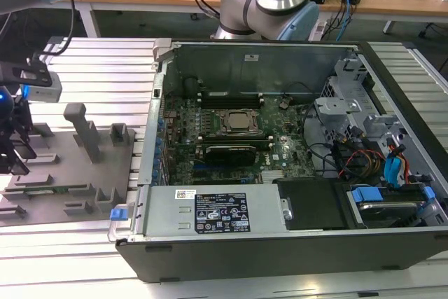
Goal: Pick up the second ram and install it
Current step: 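Pick up the second ram and move it above second insertion slot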
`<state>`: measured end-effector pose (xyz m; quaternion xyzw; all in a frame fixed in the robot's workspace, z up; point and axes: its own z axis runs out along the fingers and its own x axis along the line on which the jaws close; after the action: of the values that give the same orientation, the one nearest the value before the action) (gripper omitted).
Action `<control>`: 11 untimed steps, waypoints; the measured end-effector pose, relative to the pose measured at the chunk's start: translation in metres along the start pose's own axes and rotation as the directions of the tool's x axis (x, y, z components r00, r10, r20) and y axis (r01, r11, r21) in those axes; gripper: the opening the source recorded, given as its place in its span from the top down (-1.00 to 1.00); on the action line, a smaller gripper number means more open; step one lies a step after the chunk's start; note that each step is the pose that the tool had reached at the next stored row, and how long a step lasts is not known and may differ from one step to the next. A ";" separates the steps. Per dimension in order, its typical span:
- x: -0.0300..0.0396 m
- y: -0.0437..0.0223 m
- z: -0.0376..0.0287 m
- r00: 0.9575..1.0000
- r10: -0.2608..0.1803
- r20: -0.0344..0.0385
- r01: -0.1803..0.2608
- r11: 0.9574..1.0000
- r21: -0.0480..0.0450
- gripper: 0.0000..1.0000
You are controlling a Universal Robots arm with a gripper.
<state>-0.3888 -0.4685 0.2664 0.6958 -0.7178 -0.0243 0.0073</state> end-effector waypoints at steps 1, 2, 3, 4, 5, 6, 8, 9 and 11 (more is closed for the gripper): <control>0.0000 0.0000 0.0007 1.000 0.000 0.000 0.000 1.000 0.000 0.28; 0.0000 -0.0001 0.0015 1.000 0.000 0.000 0.000 1.000 0.000 0.28; 0.0000 -0.0001 0.0022 1.000 0.000 0.000 0.000 1.000 0.000 0.28; 0.0001 -0.0001 0.0033 1.000 0.000 0.000 0.000 1.000 0.000 0.28; 0.0001 -0.0002 0.0040 1.000 0.000 0.000 0.000 1.000 0.000 0.28; 0.0001 -0.0002 0.0045 1.000 0.000 0.000 0.000 1.000 0.000 0.28; 0.0001 -0.0003 0.0068 1.000 0.000 0.000 0.000 1.000 0.000 0.28; 0.0002 -0.0004 0.0088 1.000 0.000 0.000 0.000 1.000 0.000 0.28; 0.0022 -0.0006 0.0121 1.000 0.000 0.000 0.000 1.000 0.000 0.28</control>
<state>-0.3888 -0.4704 0.2543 0.6958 -0.7178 -0.0242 0.0073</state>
